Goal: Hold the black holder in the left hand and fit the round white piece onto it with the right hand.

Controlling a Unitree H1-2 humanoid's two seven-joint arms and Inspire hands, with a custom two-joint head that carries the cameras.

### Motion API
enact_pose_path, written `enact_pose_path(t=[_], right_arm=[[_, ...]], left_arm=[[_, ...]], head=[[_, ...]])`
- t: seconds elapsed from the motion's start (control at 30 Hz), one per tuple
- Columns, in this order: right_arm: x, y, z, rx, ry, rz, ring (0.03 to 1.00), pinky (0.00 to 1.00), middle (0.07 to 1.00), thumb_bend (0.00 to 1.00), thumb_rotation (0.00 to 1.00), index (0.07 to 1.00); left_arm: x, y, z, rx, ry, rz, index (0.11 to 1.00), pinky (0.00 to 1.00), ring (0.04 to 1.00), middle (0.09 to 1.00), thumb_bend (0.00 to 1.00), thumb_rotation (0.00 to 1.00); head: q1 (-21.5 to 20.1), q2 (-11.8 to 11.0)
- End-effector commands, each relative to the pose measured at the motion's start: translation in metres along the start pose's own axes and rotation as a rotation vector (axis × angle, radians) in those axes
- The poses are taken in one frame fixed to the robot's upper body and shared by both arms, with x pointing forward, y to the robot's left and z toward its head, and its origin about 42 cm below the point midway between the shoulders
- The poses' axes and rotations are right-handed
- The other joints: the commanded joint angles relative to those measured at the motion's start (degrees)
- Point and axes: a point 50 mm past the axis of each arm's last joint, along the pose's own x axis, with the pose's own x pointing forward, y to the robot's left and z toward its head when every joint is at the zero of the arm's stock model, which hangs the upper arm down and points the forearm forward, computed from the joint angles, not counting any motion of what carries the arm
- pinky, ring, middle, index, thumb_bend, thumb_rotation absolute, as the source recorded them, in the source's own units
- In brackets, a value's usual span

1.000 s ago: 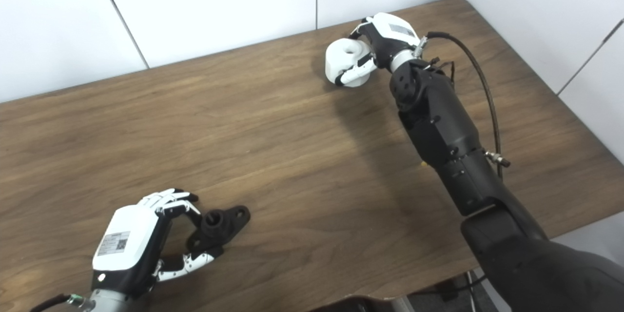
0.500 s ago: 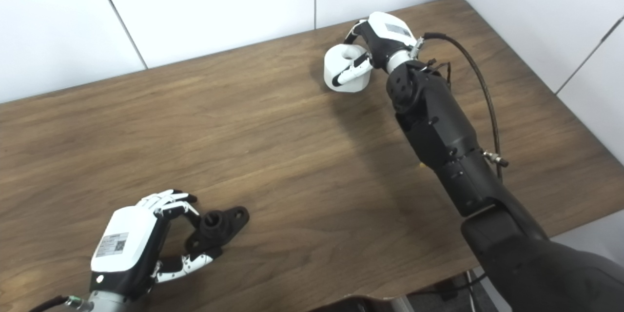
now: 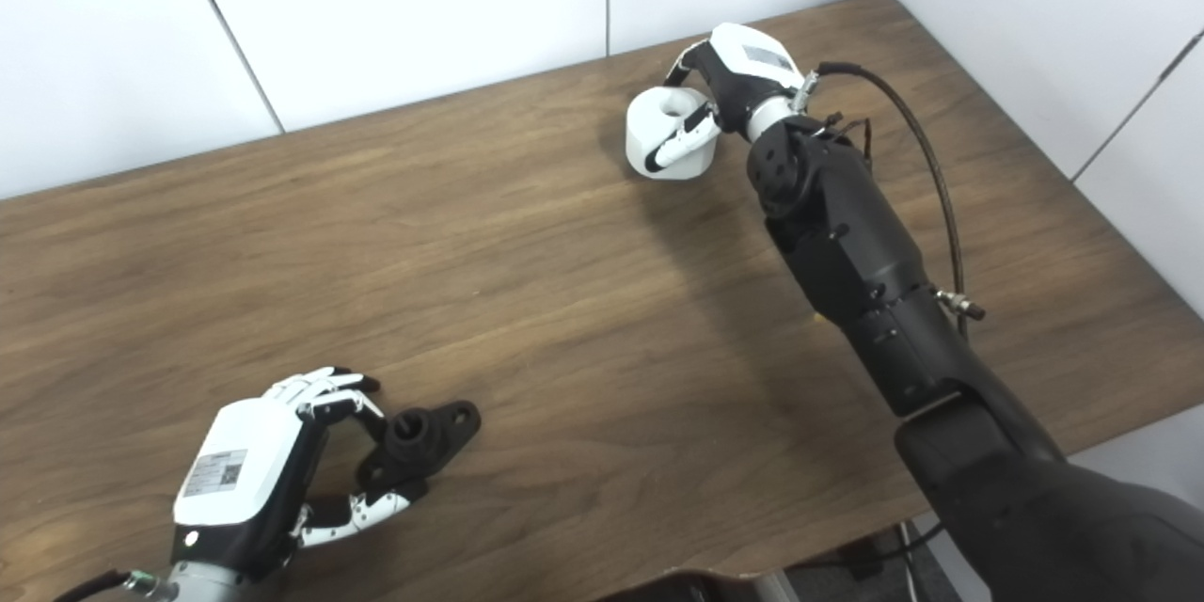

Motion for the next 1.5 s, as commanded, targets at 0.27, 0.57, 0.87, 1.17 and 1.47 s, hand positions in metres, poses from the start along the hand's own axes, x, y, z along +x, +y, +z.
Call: enact_pose_path(t=[0.27, 0.57, 0.87, 1.17, 1.47], right_arm=[[0.000, -0.027, 0.002, -0.009, -0.034, -0.083, 0.924, 0.80, 0.859, 0.53, 0.15, 0.491], [-0.001, -0.026, 0.002, -0.010, -0.058, -0.103, 0.903, 0.80, 0.821, 0.52, 0.14, 0.486], [-0.009, -0.031, 0.007, -0.013, -0.092, -0.123, 0.893, 0.79, 0.811, 0.52, 0.14, 0.486], [-0.041, -0.046, 0.030, -0.001, -0.184, -0.106, 0.887, 0.80, 0.804, 0.52, 0.14, 0.485], [-0.072, -0.057, 0.057, -0.048, -0.288, -0.052, 0.894, 0.82, 0.805, 0.52, 0.14, 0.485]], left_arm=[[-0.014, -0.013, -0.007, 0.020, 0.048, -0.108, 0.487, 0.83, 0.833, 0.755, 0.52, 0.05], [-0.014, -0.013, -0.008, 0.020, 0.048, -0.107, 0.487, 0.83, 0.834, 0.754, 0.52, 0.05], [-0.010, -0.014, -0.005, 0.016, 0.045, -0.108, 0.487, 0.83, 0.833, 0.754, 0.52, 0.05], [-0.002, -0.021, 0.005, 0.015, 0.035, -0.101, 0.487, 0.84, 0.833, 0.755, 0.52, 0.05], [0.010, -0.029, 0.019, 0.010, 0.039, -0.109, 0.488, 0.86, 0.847, 0.765, 0.52, 0.05]], head=[[-0.20, 0.35], [-0.42, 0.39], [1.84, 0.97], [8.56, 3.11], [16.59, 5.77]])
